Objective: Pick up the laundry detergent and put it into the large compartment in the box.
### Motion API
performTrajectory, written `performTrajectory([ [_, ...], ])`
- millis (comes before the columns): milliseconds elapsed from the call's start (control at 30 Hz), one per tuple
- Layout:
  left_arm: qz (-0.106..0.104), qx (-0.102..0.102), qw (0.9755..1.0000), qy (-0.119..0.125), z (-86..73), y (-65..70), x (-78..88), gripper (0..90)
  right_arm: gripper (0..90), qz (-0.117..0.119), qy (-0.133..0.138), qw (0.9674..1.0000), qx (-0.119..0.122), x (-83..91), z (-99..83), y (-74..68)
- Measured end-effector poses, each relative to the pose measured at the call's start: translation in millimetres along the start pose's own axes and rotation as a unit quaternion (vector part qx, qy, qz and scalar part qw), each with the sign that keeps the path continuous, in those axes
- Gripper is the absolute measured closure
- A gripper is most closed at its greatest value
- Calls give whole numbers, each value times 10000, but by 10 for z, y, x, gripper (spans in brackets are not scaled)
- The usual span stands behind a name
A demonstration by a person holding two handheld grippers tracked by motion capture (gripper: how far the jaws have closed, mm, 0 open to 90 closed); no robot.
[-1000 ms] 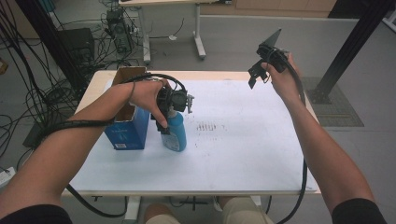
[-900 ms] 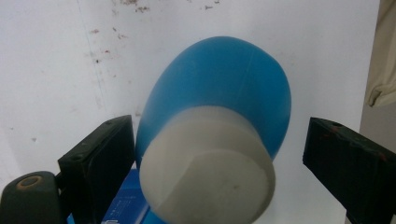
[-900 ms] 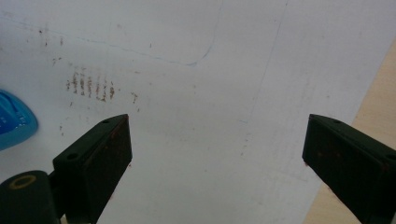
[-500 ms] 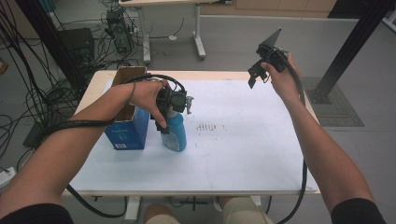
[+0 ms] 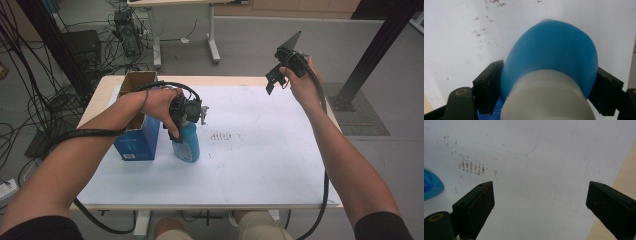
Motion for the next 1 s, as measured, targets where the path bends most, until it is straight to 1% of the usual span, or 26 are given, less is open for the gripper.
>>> performTrajectory([
  [200,11,-47,10000,-20,13,-6,-16,295,83,-1,-15,10000,-29,-4,7,4],
  [433,-11,-109,9999,-10,13,-19,-17,307,83,-6,-11,10000,9,-13,12,4],
  [600,-15,-138,9999,23,1,-19,-16,313,83,-7,-28,10000,-11,-25,26,-16],
  [733,-35,-177,9998,5,3,-31,-13,319,83,-11,-33,10000,23,-38,35,-33],
  [1000,-95,-223,9997,-19,19,-63,-16,328,83,-20,-30,10000,5,-37,37,-28],
])
Point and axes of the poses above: each handheld gripper's, and its own axes: x roughly backward along the jaws, z roughly out of its top, y roughly to its right, the point moved 2 cm from there along -x, roughly forward along the jaws, and after that the axes turned 5 degrees about z, right-handed, at the moved point
